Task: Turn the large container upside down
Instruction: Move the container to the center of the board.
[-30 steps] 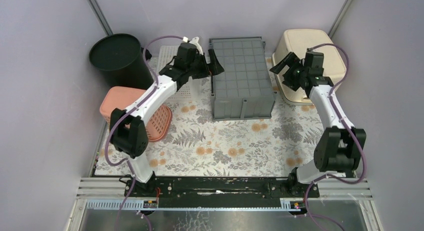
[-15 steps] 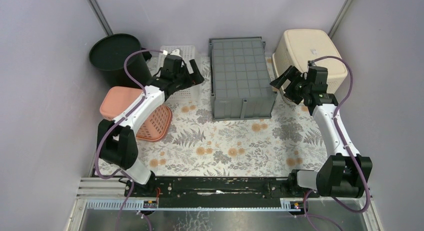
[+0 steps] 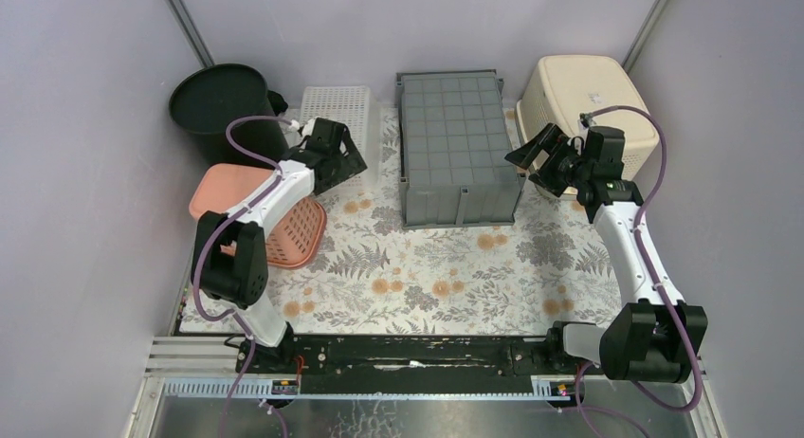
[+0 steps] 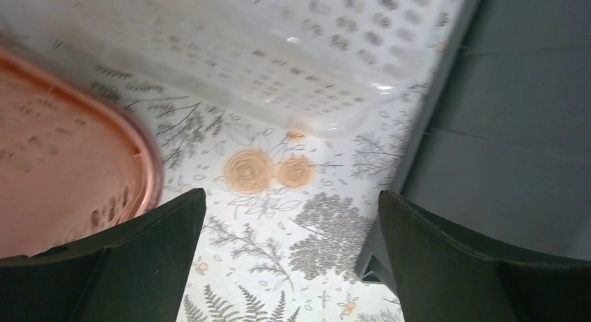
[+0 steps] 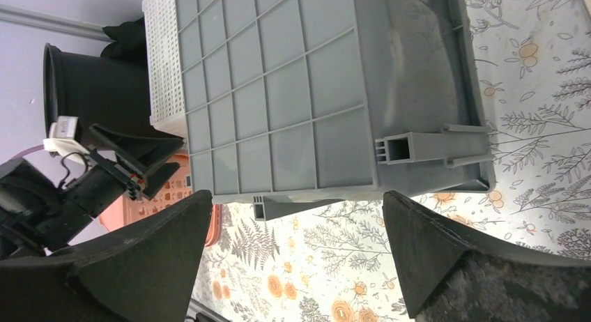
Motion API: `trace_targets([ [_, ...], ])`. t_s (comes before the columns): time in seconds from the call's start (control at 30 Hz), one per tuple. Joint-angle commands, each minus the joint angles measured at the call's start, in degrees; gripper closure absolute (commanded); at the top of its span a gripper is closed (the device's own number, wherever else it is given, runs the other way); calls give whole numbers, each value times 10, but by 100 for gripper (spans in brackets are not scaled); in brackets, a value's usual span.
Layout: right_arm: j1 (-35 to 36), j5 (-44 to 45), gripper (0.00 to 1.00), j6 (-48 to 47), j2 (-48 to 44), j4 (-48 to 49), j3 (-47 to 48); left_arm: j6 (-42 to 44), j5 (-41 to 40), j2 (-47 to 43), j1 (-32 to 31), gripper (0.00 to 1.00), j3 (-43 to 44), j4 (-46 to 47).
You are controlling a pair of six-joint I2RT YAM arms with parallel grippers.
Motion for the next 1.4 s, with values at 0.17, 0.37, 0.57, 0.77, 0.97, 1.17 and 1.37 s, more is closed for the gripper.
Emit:
trace_targets([
  [0.17, 1, -53, 1, 14, -25, 43, -21, -83, -103, -40, 6, 0, -58, -89],
  [0.37, 1, -69, 1, 18, -28, 55, -36, -121, -116, -85, 6, 0, -116, -131],
  [0.57, 1, -81, 1, 26, -29, 67, -47, -138, -119, -177, 6, 0, -182, -145],
  [0.77, 1, -90, 2, 30, -30, 77, -56, -155, -112, -263, 5, 0, -219, -188],
  [0.97, 2, -97, 2, 34, -33, 84, -65, -179, -108, -340, 5, 0, -282, -228],
  [1.17, 13, -109, 6, 32, -32, 79, -38, -152, -47, -419, 5, 0, -251, -240],
  [1.37, 149, -46, 9, -42, 18, -12, 100, -144, -57, -454, 5, 0, -122, -309],
])
